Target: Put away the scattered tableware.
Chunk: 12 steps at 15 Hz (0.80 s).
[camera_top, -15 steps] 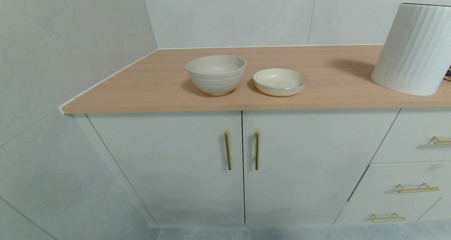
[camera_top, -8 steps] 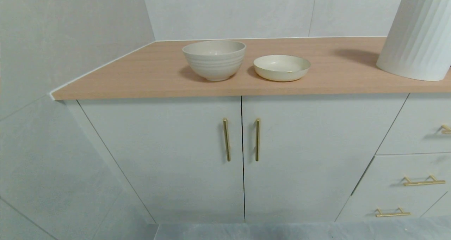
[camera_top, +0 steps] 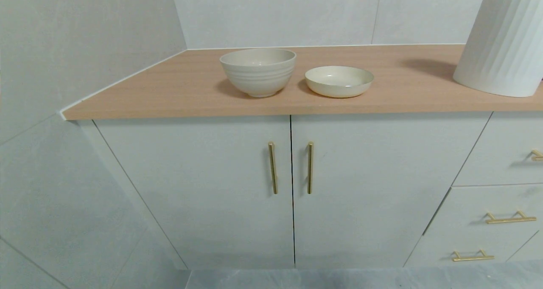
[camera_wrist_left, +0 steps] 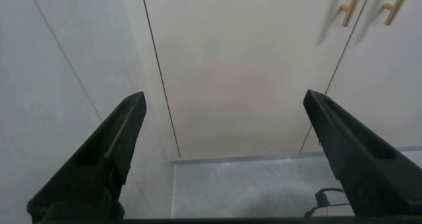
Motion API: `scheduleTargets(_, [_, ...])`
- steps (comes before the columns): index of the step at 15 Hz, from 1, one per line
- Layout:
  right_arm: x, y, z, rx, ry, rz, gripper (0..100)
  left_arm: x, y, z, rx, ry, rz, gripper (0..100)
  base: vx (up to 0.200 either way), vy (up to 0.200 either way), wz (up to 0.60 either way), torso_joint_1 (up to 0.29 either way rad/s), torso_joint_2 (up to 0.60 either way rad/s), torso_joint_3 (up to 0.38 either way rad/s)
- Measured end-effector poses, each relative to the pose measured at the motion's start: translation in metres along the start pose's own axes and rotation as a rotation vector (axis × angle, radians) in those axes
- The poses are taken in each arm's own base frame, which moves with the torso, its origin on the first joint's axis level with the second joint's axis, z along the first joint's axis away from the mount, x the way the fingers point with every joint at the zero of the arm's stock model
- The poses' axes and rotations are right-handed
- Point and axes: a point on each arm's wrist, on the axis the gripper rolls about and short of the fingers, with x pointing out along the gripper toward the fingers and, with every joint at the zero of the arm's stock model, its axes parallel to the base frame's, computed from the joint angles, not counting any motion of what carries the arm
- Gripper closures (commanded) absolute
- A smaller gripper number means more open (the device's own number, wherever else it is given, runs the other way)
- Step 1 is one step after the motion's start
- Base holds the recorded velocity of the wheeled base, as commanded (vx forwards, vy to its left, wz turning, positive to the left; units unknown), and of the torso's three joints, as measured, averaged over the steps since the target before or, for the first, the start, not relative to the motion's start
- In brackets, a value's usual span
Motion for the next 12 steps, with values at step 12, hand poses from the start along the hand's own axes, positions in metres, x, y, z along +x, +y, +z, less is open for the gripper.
scheduleTargets(12, [0.014, 0.004, 0.052, 0.007, 0.047, 0.223, 0, 0.000, 0.000, 0.000, -0.002, 0.000, 0.000, 0, 0.000, 0.000, 0.00, 0.000, 0.00, 0.000])
